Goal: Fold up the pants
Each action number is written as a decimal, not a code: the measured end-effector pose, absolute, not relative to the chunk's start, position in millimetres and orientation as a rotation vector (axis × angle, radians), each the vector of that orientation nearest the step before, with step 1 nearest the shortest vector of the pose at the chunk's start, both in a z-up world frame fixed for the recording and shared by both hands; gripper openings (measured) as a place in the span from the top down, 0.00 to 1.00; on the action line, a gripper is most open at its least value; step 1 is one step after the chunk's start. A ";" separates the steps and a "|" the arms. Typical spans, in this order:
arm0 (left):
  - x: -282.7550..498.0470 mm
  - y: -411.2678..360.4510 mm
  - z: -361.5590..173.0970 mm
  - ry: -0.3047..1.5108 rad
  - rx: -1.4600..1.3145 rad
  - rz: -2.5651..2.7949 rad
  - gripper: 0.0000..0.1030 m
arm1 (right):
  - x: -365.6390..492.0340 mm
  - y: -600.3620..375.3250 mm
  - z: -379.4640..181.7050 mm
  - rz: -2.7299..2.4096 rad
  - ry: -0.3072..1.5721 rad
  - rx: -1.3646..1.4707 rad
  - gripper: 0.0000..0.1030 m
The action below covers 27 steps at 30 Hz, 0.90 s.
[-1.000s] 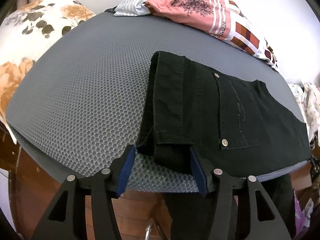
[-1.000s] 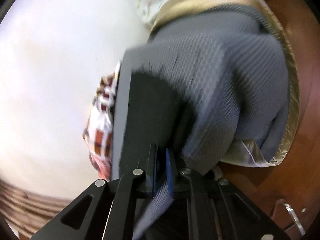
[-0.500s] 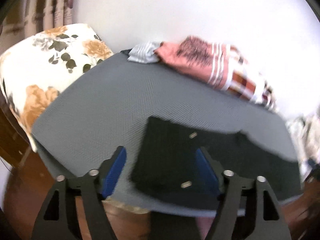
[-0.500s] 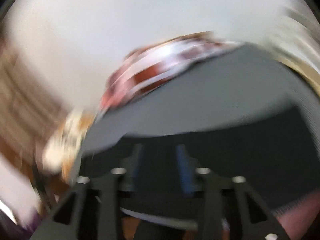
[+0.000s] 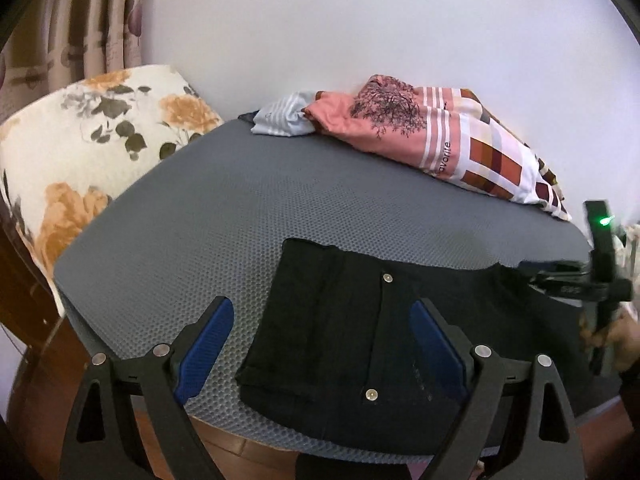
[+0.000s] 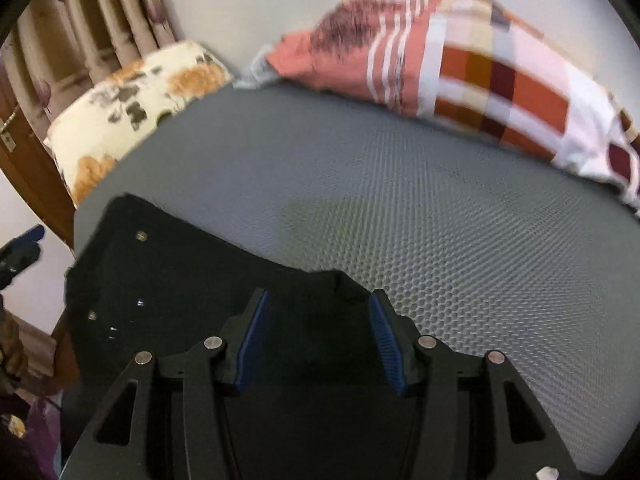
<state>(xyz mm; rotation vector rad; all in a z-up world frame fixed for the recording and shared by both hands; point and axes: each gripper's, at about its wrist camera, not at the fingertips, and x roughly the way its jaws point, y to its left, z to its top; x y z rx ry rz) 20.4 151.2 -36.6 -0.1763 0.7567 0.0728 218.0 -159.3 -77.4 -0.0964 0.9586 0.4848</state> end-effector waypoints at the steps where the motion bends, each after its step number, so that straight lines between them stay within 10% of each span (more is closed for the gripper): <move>1: 22.0 150.9 -39.7 0.769 -0.178 0.072 0.12 | 221.6 -159.7 -85.3 0.492 0.986 -0.096 0.75; 15: 31.6 128.7 -62.9 0.869 -0.110 0.055 0.13 | 230.4 -149.6 -89.6 0.502 0.943 -0.131 0.95; 27: 39.1 137.4 -72.0 0.919 -0.125 0.090 0.12 | 246.2 -173.0 -100.7 0.486 0.917 0.070 0.89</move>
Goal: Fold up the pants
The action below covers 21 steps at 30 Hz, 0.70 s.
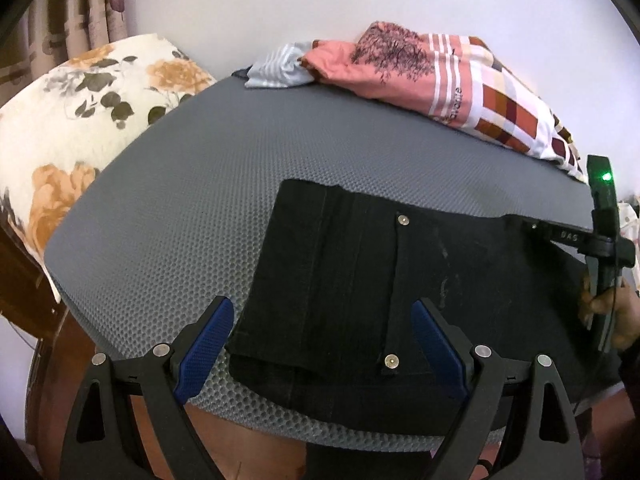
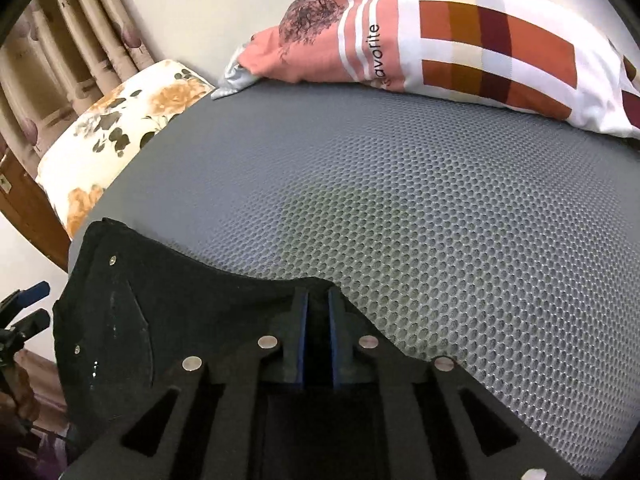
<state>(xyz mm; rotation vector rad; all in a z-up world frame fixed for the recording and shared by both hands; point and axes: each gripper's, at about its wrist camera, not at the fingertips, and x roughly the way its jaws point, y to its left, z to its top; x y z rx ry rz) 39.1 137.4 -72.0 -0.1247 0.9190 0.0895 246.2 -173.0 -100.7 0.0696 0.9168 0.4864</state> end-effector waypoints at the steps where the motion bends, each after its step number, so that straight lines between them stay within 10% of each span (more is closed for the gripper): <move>1: 39.3 137.6 -72.1 0.923 -0.122 0.094 0.12 | 245.2 -176.5 -99.4 0.487 0.909 0.096 0.82; 21: 37.4 155.4 -55.2 0.862 -0.102 0.149 0.12 | 154.0 -234.9 -46.6 0.374 0.710 0.310 0.71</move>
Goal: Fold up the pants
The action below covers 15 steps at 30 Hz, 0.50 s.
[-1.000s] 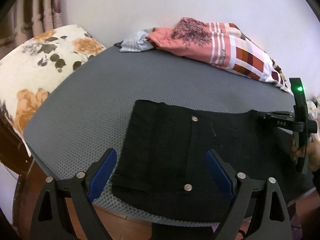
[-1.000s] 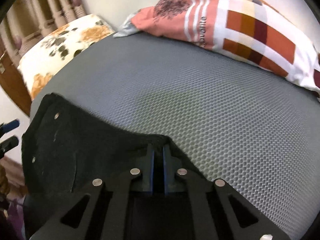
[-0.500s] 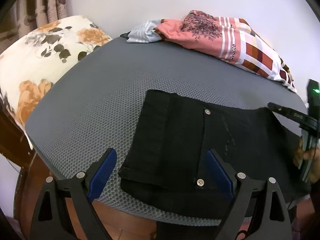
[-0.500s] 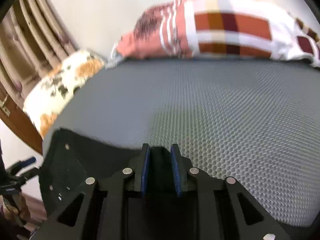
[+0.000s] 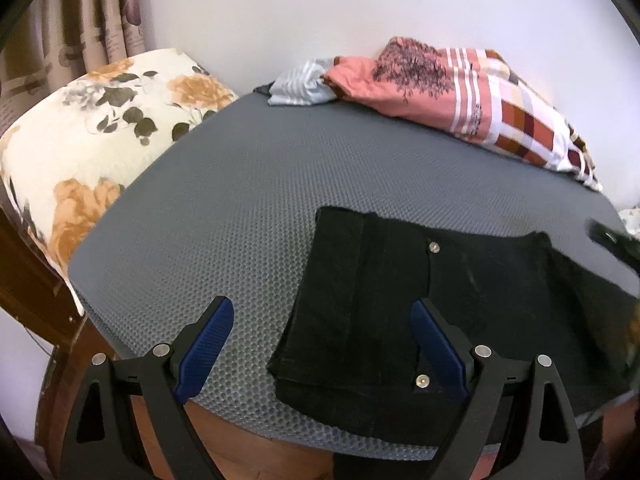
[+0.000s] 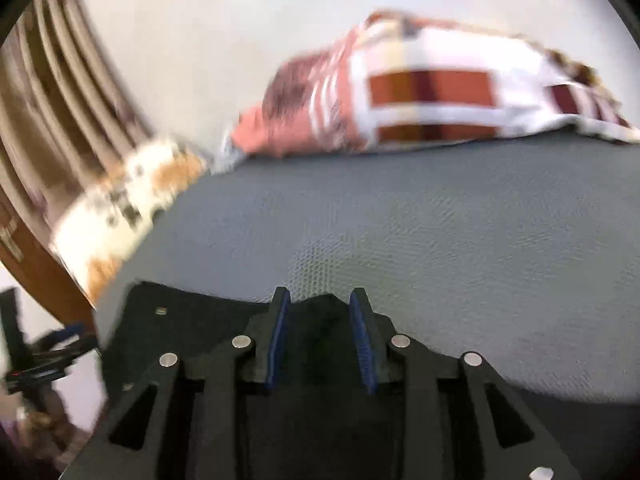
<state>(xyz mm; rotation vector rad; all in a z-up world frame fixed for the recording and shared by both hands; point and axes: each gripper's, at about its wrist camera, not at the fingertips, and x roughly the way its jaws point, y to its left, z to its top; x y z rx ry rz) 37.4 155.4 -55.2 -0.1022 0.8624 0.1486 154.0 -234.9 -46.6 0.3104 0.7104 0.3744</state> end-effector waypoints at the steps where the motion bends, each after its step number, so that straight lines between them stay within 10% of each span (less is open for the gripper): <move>1: 36.7 155.7 -53.6 0.861 -0.111 0.141 0.12 | 129.1 -259.7 -46.4 0.359 0.707 0.368 0.71; 15: 31.5 134.8 -52.6 0.843 -0.083 0.035 0.12 | -172.5 -589.1 -118.6 -0.343 0.453 1.062 0.63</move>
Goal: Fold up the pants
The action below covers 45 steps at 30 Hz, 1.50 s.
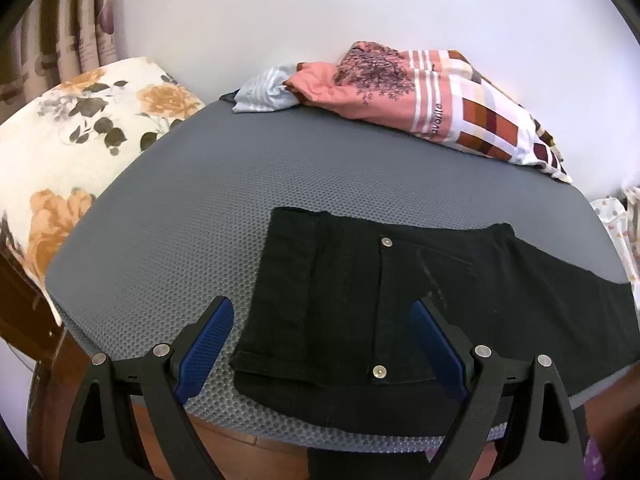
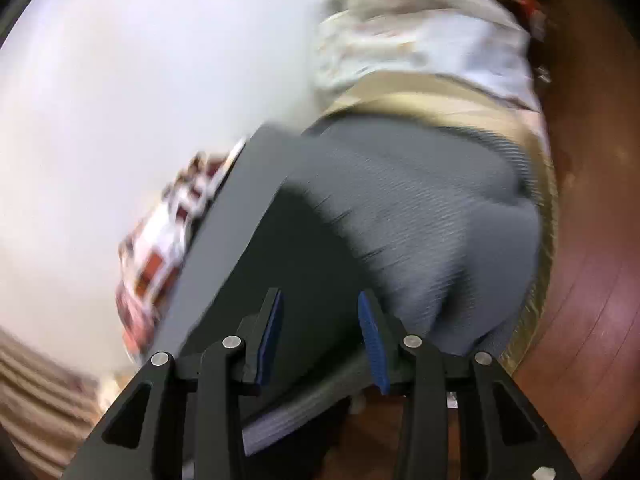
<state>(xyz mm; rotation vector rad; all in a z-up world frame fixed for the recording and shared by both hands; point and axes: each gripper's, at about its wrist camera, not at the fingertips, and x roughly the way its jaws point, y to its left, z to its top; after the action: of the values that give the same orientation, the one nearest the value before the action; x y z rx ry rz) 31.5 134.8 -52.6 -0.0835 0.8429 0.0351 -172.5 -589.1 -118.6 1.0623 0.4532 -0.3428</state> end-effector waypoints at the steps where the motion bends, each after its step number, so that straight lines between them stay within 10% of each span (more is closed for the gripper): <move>1: 31.7 132.5 -52.7 0.841 -0.065 0.042 0.12 | -177.5 -596.0 -123.2 -0.338 0.433 1.098 0.63; 29: 28.8 111.8 -63.5 0.859 0.016 -0.011 0.12 | -151.6 -585.2 -155.1 -0.181 0.482 1.266 0.62; 36: 29.9 107.7 -66.3 0.877 0.016 -0.025 0.12 | -144.5 -584.3 -168.3 -0.170 0.425 1.378 0.70; 39: 29.3 105.1 -66.3 0.876 0.021 -0.029 0.12 | -139.8 -581.4 -170.2 -0.224 0.479 1.362 0.95; 45: 28.8 102.7 -65.8 0.889 0.003 -0.047 0.12 | -130.9 -573.2 -148.2 -0.249 0.533 1.228 0.94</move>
<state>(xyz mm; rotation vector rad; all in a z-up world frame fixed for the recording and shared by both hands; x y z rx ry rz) 28.8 102.7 -65.8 0.0033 0.8887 -0.0466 -130.9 -573.2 -148.2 1.2277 0.5334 -0.2490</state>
